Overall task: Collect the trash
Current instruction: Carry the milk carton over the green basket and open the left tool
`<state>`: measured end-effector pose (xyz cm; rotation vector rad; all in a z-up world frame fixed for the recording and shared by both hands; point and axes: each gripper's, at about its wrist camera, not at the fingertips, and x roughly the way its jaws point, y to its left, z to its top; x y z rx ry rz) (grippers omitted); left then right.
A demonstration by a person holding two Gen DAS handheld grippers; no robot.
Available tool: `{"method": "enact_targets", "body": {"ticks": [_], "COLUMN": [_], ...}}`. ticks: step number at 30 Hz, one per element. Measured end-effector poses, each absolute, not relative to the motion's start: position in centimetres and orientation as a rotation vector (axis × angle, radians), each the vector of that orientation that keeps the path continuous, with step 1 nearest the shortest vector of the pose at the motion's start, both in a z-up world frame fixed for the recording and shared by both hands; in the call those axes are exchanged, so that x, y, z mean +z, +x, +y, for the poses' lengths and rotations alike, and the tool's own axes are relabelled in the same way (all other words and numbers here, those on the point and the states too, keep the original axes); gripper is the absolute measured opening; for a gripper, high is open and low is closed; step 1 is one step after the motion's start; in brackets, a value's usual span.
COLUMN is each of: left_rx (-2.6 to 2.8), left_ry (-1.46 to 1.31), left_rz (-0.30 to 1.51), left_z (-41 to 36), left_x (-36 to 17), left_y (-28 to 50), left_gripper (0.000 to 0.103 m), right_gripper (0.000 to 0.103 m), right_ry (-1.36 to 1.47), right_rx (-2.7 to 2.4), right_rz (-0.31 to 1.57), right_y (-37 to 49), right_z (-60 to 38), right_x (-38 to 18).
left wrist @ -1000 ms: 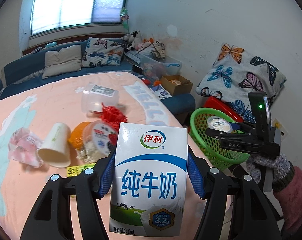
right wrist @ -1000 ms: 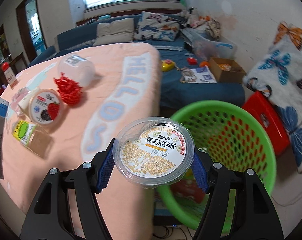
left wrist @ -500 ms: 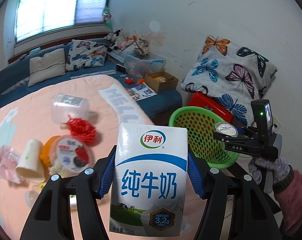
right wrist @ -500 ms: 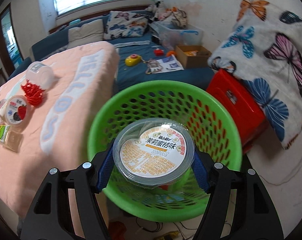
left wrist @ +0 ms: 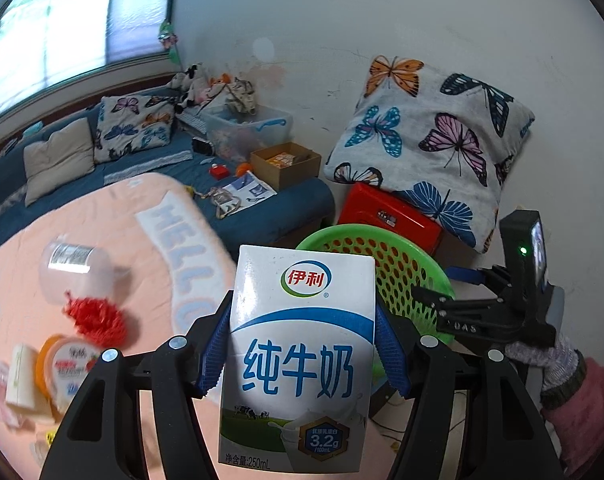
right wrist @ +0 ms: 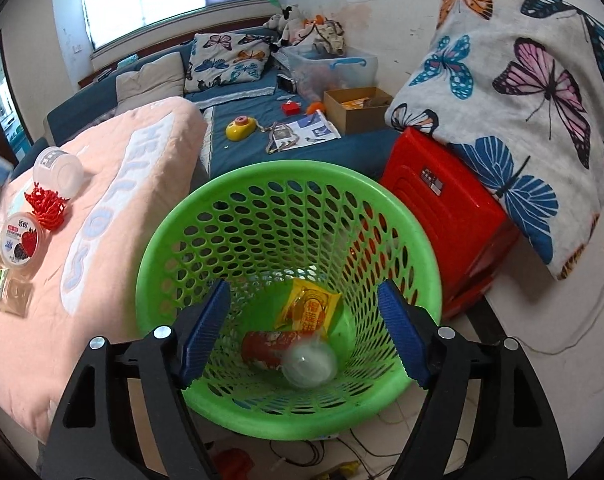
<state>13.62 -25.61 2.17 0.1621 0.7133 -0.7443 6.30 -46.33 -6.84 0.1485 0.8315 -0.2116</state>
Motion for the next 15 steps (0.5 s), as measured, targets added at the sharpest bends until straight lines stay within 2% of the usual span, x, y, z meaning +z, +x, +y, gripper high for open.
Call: {"method": "enact_targets", "body": {"ticks": [15], "left_rx": [-0.787], "left_ry": [0.164], "left_rz": [0.778], "left_z": [-33.6], "left_x": [0.4], "left_y": [16.8], "left_gripper": [0.062], "right_gripper": [0.078], "right_ry": [0.186], "right_rx": [-0.198], "right_rz": [0.782], "right_y": [3.4], "right_z": [-47.2], "right_x": [-6.0]}}
